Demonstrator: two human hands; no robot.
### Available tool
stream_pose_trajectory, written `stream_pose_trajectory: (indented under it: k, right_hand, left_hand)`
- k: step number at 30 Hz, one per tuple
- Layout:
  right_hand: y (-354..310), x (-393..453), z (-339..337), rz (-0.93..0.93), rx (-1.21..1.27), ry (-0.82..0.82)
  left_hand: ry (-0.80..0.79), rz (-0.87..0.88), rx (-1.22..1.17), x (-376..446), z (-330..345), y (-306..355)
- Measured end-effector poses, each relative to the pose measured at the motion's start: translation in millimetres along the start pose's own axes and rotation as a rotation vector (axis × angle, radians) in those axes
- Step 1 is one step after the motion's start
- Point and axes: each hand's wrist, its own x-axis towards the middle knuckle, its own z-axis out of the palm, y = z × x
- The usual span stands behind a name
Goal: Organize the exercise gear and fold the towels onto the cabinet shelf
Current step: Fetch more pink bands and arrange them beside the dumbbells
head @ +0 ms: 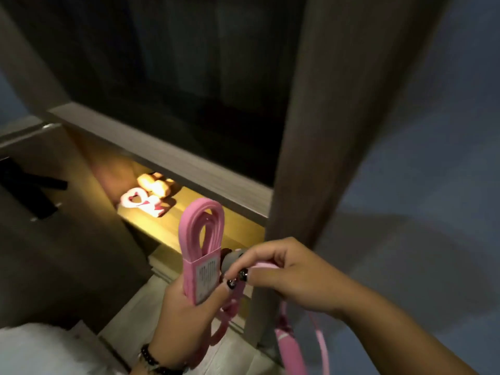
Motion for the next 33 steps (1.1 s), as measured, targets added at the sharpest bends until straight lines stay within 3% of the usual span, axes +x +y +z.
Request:
stream_pose_trajectory:
  k: [8,12,17,23,28,33]
  right_hand:
    - [-3.6,119.5,52.7,-0.010,-0.034,-0.070]
    - [-1.3,159.0,69.3,-0.037,-0.069,0.002]
    - [16.3,187.6,85.7,-0.067,-0.153,0.130]
    - [32.5,213.4,92.6,-0.041,-0.204,0.084]
    - [45.0,234.7,95.0,0.048,-0.091,0.024]
    - [61.6,276.7,102.3,0.292,0.274,0.105]
  left_hand:
    - [0.239,0.021,0.037,43.3,-80.2,-12.6]
    - [0.279,0.003,-0.002,62.4,-110.2,-13.7]
    - [0.441,-0.087,-0.274,83.9,-139.4,-17.0]
    - [0.508,-0.120,-0.499,99.2,-153.9,-19.2]
    - [0.503,-0.116,-0.675,114.3,-163.2,-17.1]
    - [0.420,-0.111,-0.773,155.9,-192.6,-20.0]
